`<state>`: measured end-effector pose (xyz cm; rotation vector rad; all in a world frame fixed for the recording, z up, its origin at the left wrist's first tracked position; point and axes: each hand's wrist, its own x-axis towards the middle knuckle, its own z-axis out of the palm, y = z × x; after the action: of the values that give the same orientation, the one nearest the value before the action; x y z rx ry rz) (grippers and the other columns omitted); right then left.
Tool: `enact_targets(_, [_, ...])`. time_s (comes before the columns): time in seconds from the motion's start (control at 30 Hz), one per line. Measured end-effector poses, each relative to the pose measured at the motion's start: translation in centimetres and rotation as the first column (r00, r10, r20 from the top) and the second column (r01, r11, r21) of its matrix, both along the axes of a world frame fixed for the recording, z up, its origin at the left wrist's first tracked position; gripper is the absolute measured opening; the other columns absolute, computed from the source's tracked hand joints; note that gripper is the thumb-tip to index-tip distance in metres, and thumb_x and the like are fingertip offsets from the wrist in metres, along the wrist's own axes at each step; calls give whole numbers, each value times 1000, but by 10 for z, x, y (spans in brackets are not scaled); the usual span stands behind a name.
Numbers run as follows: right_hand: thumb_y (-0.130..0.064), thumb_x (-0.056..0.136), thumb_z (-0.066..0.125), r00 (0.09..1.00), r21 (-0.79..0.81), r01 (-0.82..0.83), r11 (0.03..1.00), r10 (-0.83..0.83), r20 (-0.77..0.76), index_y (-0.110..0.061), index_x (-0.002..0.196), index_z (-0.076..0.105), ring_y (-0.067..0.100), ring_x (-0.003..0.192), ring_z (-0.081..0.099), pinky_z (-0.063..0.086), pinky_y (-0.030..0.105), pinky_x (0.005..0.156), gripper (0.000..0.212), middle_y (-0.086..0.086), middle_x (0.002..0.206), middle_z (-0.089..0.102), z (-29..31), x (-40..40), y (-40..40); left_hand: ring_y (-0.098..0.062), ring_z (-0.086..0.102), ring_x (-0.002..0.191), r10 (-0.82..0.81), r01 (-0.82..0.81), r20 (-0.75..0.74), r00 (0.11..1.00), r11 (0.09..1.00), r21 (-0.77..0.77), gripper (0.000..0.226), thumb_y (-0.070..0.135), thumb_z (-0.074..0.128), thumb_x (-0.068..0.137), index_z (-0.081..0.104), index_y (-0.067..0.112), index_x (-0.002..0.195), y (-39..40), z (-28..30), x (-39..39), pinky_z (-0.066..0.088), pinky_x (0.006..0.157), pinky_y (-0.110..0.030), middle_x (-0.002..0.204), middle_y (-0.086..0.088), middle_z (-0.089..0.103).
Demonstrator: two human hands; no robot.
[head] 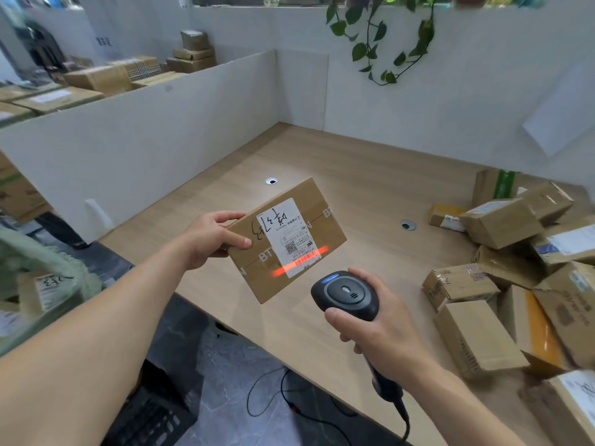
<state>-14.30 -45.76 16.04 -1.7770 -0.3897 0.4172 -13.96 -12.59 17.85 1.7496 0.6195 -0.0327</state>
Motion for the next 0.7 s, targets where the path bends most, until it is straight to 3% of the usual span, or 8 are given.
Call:
enact_targets(0.13, [-59, 48, 80, 1000, 12, -2, 1000, 2, 10, -48, 120, 56, 10, 79, 73, 50, 21, 65, 76, -12, 100, 74, 4, -2, 1, -35, 70, 107, -13, 13, 7, 1000, 1000, 8, 75, 13, 86, 50, 67, 32, 120, 4, 4, -1, 48, 104, -58, 99, 1, 78])
enact_targets(0.33, [-56, 51, 81, 999, 68, -4, 998, 1, 38, -54, 115, 55, 14, 87, 74, 53, 28, 71, 69, -21, 104, 72, 12, -6, 6, -35, 70, 107, -6, 6, 17, 1000, 1000, 1, 87, 24, 91, 34, 68, 34, 117, 9, 9, -8, 49, 104, -58, 102, 0, 78])
enact_targets(0.43, [-54, 51, 81, 999, 102, -28, 994, 23, 47, -50, 115, 57, 14, 85, 74, 52, 24, 68, 68, -19, 104, 73, 19, -9, 12, -36, 70, 107, -1, 1, 28, 1000, 1000, 4, 89, 25, 90, 32, 68, 34, 118, 12, 13, -13, 49, 104, -58, 102, 0, 78])
enact_targets(0.6, [-52, 52, 80, 995, 134, -79, 988, 71, 64, -51, 114, 57, 12, 80, 73, 52, 18, 63, 67, -20, 104, 73, 27, -15, 22, -36, 70, 108, 25, -25, 40, 999, 1000, 12, 87, 24, 90, 32, 68, 35, 116, 18, 23, -28, 48, 105, -58, 101, 0, 78])
enact_targets(0.7, [-53, 50, 80, 995, 140, -97, 985, 91, 50, -48, 118, 57, 10, 80, 73, 51, 17, 63, 71, -22, 105, 72, 26, -17, 28, -39, 68, 111, 57, -58, 51, 997, 998, 20, 78, 13, 88, 43, 68, 34, 115, 22, 30, -41, 46, 107, -58, 100, 0, 79])
